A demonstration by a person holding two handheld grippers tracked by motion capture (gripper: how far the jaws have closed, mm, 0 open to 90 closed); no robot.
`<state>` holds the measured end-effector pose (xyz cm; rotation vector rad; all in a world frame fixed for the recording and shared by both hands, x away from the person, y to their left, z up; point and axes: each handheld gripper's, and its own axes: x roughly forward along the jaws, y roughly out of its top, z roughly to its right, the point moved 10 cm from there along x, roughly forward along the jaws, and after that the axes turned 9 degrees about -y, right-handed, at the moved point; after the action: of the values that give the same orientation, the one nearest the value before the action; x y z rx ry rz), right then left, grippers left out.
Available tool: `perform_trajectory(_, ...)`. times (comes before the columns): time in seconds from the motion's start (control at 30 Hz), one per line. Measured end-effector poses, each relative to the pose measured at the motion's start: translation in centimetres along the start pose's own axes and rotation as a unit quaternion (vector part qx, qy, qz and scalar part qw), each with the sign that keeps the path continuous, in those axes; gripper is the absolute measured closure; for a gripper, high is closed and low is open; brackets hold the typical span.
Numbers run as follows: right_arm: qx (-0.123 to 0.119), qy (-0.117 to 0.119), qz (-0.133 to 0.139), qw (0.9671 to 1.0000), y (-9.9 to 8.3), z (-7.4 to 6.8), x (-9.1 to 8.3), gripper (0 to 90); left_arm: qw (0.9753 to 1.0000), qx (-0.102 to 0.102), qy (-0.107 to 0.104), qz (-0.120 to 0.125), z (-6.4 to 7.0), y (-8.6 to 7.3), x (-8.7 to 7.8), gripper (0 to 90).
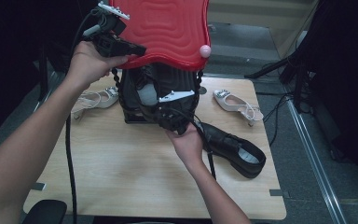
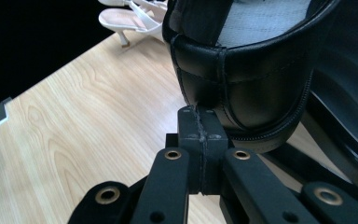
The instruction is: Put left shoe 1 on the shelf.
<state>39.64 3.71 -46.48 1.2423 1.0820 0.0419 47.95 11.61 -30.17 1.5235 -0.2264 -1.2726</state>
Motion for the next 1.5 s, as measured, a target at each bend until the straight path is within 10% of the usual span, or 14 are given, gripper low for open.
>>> perform_trajectory(1.2, 0.019, 0.005, 0.019, 0.9996, 4.2, 0.0, 5.1, 86.5, 0.9999, 0.005, 0.007, 0.009, 0.0, 0.0, 0.0, 90.0)
perform_trajectory(1.5, -0.008, 0.045, 0.034, 0.9984, 3.2, -1.1, 2.6, 65.7, 0.9993, -0.031, -0.02, 0.009, 0.7, 0.4, 0.0, 64.8)
